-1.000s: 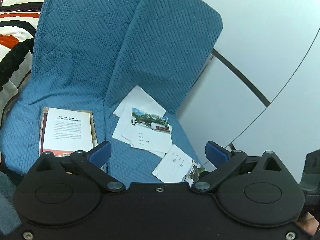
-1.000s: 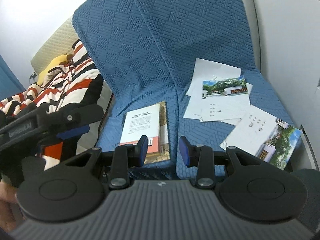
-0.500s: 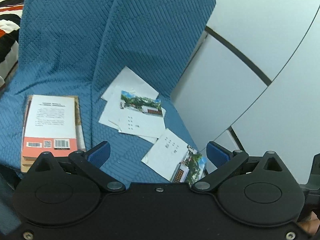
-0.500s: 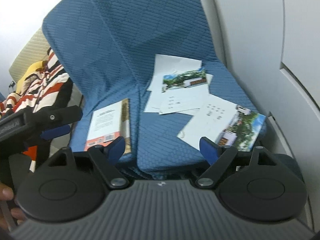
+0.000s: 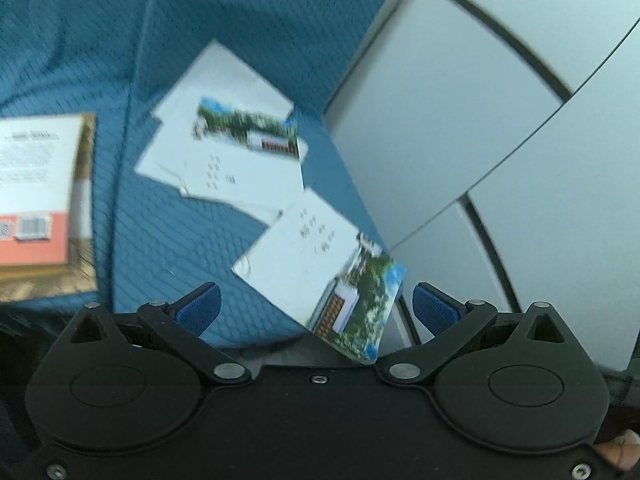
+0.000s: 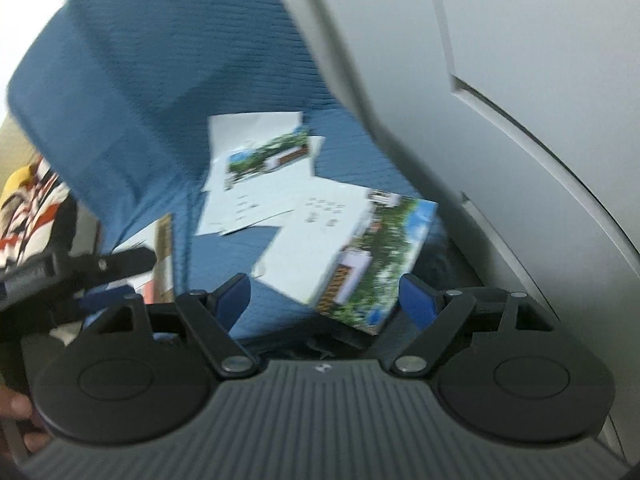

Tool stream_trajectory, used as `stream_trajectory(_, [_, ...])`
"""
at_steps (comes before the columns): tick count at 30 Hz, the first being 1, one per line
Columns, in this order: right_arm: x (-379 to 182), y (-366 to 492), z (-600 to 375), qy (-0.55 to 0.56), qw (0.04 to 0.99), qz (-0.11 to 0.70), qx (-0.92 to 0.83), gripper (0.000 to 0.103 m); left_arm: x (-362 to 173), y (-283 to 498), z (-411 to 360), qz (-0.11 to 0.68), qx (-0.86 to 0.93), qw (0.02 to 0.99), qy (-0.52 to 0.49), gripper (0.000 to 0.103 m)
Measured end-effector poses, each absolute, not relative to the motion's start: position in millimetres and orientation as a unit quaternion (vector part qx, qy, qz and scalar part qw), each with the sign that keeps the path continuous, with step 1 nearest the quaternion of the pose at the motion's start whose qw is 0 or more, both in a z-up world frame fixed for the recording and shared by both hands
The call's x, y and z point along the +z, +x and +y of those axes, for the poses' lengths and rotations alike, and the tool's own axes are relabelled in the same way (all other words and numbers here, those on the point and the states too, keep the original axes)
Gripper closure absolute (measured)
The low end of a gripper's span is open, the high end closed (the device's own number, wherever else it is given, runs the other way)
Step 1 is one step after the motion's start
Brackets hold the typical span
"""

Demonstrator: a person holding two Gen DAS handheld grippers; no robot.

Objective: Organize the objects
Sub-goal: 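Move both grippers to the white photo-printed sheets on the seat, then close the left gripper on the edge of the photo-printed sheet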

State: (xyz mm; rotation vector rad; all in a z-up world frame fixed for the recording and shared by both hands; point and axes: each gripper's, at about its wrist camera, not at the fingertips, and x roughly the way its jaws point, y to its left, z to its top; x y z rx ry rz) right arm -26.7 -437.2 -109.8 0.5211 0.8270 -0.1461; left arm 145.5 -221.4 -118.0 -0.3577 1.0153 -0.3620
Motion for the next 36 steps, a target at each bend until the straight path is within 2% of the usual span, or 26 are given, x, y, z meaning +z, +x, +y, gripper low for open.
stream_trajectory(6, [-136, -19, -465, 0.264, 0.873, 0.401, -0.086, 0.020, -170, 163, -246, 0.537, -0.167, 0.804, -0.193, 0.002])
stream_trajectory(16, [-171, 13, -497, 0.289, 0.857, 0.421, -0.076, 0.021, -256, 182, -282, 0.616, -0.175, 0.723, -0.261, 0.013])
stream_trajectory(23, [-195, 30, -512, 0.307, 0.842, 0.438, -0.076, 0.021, -300, 195, -296, 0.639, -0.182, 0.672, -0.327, 0.041])
stream_trajectory(28, [-205, 38, -520, 0.323, 0.833, 0.443, -0.079, 0.021, -326, 196, -305, 0.650, -0.190, 0.631, -0.377, 0.055])
stream_trajectory(32, [-212, 44, -523, 0.339, 0.824, 0.447, -0.077, 0.021, -336, 197, -310, 0.649, -0.204, 0.608, -0.408, 0.075])
stream_trajectory(36, [-217, 49, -528, 0.375, 0.810, 0.447, -0.061, 0.021, -333, 197, -309, 0.648, -0.209, 0.599, -0.421, 0.087])
